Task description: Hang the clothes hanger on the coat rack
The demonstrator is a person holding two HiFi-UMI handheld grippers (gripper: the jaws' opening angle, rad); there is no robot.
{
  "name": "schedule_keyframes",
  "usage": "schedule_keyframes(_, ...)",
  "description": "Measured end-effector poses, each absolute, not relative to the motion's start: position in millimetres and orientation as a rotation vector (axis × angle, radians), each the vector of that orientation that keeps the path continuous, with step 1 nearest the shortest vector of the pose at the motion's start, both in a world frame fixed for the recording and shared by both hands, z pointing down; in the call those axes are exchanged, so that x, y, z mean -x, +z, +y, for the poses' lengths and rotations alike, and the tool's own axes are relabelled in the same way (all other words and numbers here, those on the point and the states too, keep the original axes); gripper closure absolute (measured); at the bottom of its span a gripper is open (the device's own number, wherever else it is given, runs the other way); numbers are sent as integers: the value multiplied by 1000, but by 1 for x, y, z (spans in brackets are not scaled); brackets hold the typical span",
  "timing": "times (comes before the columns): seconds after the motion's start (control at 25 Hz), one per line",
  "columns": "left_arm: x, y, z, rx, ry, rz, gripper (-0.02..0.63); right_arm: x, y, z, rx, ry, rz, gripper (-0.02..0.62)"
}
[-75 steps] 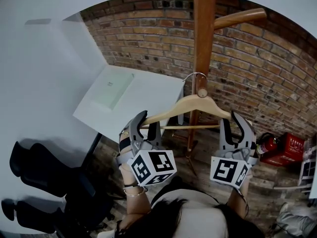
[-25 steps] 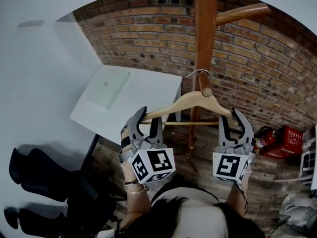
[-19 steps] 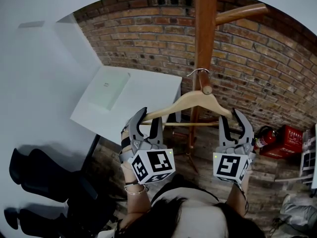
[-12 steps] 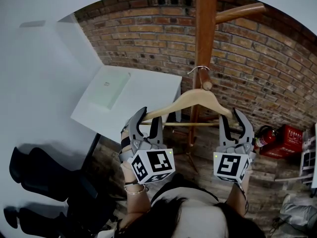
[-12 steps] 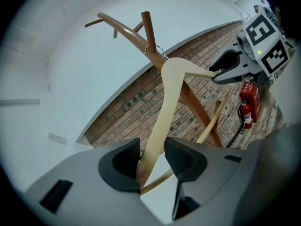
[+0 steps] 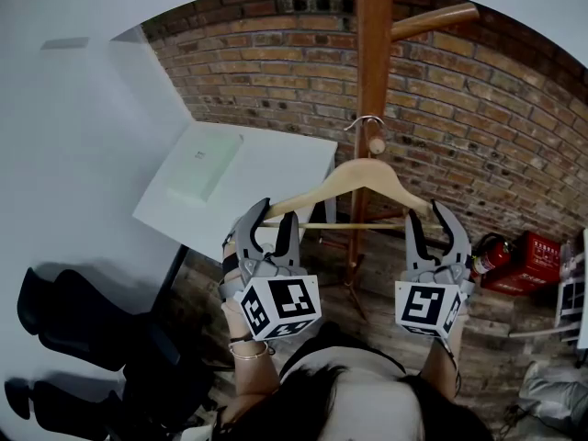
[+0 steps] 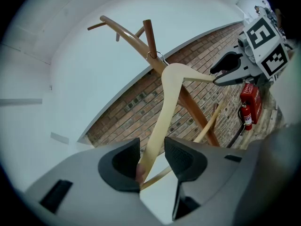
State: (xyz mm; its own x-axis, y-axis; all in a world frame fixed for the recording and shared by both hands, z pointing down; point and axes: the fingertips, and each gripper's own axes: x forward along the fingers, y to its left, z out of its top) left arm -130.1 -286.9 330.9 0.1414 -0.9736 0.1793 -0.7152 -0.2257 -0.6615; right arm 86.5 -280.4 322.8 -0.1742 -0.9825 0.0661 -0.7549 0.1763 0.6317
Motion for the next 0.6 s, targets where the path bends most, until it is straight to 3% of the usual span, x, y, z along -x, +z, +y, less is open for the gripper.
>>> schedule_keyframes(0.6,128,325,-251,2005,-779,1677,451,-89,321,-255,-1619,-666,-2040,439)
